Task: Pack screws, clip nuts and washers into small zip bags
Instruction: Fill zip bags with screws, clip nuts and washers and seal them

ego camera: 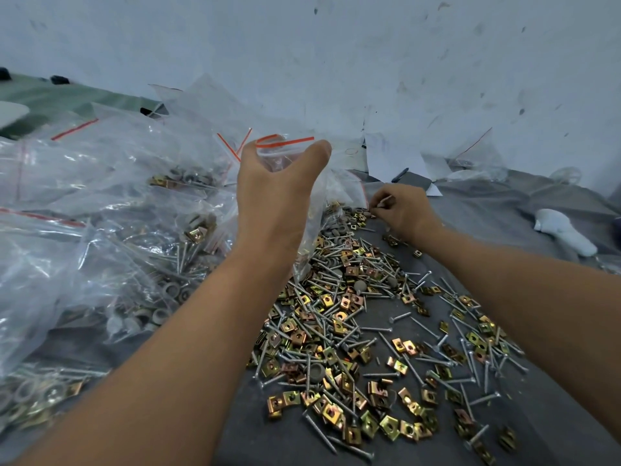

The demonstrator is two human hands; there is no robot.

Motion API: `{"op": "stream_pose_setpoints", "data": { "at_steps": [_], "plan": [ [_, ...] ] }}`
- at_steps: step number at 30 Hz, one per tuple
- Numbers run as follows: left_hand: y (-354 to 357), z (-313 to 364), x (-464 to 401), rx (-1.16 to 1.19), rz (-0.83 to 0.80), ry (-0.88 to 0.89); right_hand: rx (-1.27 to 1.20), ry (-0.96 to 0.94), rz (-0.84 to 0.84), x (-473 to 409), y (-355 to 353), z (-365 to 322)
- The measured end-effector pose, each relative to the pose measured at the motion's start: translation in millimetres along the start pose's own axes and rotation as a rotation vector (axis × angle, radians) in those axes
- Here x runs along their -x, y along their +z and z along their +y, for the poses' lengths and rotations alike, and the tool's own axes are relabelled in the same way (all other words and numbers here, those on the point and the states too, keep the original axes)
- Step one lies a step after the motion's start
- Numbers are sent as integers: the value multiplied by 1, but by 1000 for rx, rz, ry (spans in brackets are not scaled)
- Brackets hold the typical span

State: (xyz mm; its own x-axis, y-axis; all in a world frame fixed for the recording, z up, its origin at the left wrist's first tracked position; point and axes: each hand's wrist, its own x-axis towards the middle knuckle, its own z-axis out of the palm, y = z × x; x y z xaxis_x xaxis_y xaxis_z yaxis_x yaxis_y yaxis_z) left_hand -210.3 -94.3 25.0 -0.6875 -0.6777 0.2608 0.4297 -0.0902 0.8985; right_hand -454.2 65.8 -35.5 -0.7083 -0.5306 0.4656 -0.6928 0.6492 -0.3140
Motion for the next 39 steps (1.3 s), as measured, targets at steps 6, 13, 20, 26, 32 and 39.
{"op": "stream_pose_setpoints", "data": {
  "at_steps": [6, 13, 20, 26, 32, 39],
  "plan": [
    [0, -1, 0, -29, -18, -6, 140, -161, -200, -10, -7, -8],
    [1, -1, 1, -32, -16, 6, 265, -186, -256, -15, -6, -22],
    [0, -1, 2, -62, -20, 9, 289, -68, -308, -14, -13, -26],
    [2, 0, 5, -56, -21, 13, 332, -59, -336, -15, -13, -32],
    [2, 5, 12, -88, -74, 0, -419, 325, -27, -1, -29, -37],
    [8, 7, 31, -596, -399, 308, -1613, 372, 49, 67, -109, -96]
  ]
}}
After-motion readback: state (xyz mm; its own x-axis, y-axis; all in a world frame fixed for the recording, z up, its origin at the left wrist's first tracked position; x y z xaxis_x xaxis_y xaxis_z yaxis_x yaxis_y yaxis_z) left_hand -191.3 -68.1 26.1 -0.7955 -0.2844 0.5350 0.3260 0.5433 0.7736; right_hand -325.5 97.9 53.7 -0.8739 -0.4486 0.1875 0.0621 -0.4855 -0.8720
